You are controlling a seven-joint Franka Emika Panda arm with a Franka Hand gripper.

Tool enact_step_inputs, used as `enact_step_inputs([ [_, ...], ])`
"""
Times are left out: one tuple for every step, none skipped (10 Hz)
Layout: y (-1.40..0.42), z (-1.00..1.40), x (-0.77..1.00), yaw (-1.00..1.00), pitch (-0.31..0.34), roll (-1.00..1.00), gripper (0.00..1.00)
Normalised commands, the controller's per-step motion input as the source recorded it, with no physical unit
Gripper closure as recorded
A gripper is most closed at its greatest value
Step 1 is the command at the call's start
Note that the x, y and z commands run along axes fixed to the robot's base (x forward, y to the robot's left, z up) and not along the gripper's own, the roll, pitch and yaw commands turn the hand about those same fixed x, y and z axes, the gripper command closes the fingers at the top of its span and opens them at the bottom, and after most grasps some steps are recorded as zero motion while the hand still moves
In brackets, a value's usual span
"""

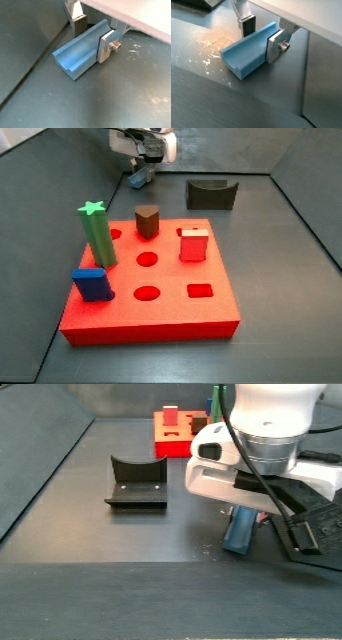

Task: Pick up the arch object. Move up. Place the arch object on the fixture. Regrasp the arch object. Move to above the board. Insert the arch object.
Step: Pick up the arch object, then move up.

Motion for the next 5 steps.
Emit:
enact_step_inputs([
  [0.00,0.00,0.00,0.00,0.000,0.00,1.00],
  [0.00,0.83,0.00,0.00,0.000,0.00,1.00],
  [0.00,0.82,-0.03,-0.02,0.011,0.00,1.00],
  [0.00,0.72,-0.07,-0.03,0.048,0.01,1.00],
  [0.00,0.62,-0.04,-0.03,0.074,0.03,1.00],
])
